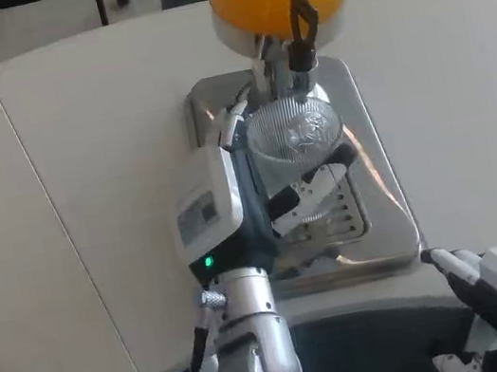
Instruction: Grasp the cup under the faucet to collect the drink, then remove the cup.
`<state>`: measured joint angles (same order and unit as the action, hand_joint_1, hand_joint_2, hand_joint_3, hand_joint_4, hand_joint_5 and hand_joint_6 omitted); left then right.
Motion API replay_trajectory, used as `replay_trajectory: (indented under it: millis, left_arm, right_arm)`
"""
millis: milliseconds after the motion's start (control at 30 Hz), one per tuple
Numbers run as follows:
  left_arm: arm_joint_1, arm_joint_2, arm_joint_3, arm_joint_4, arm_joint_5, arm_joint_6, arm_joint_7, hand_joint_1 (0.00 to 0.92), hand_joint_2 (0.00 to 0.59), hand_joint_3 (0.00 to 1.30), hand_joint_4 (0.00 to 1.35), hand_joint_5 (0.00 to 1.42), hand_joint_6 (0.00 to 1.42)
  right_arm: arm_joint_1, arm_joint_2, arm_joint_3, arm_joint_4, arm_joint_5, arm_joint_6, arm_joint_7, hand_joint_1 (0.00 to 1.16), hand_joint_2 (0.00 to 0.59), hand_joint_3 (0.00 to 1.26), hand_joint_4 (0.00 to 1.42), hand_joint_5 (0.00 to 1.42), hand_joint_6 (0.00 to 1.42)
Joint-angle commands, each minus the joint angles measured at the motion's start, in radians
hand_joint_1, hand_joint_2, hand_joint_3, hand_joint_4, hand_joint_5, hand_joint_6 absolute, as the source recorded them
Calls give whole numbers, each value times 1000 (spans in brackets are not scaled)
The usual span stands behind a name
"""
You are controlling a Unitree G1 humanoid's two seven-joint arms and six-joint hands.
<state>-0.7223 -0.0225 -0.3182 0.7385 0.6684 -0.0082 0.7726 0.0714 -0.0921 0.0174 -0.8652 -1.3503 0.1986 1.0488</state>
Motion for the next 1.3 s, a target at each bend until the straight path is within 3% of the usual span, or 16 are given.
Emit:
replay_trajectory:
  millis: [33,267,767,1300]
  left_arm:
    - [-4,15,-3,-37,-17,-56,-19,188,53,278,87,391,610]
    - [22,46,1,-82,-42,-111,-55,161,43,254,15,293,455]
    - [103,89,20,-206,-63,-139,-132,166,52,237,5,286,443]
    - [199,183,120,-392,-117,-140,-220,130,57,149,54,296,441]
  right_arm:
    - [-10,-2,10,14,-13,5,-10,419,518,0,0,0,0]
    - [-25,4,26,34,-22,12,-18,419,518,0,0,0,0]
    - [-56,10,64,88,-46,38,-48,399,518,0,0,0,0]
    - [-100,46,115,87,-65,50,-104,394,515,0,0,0,0]
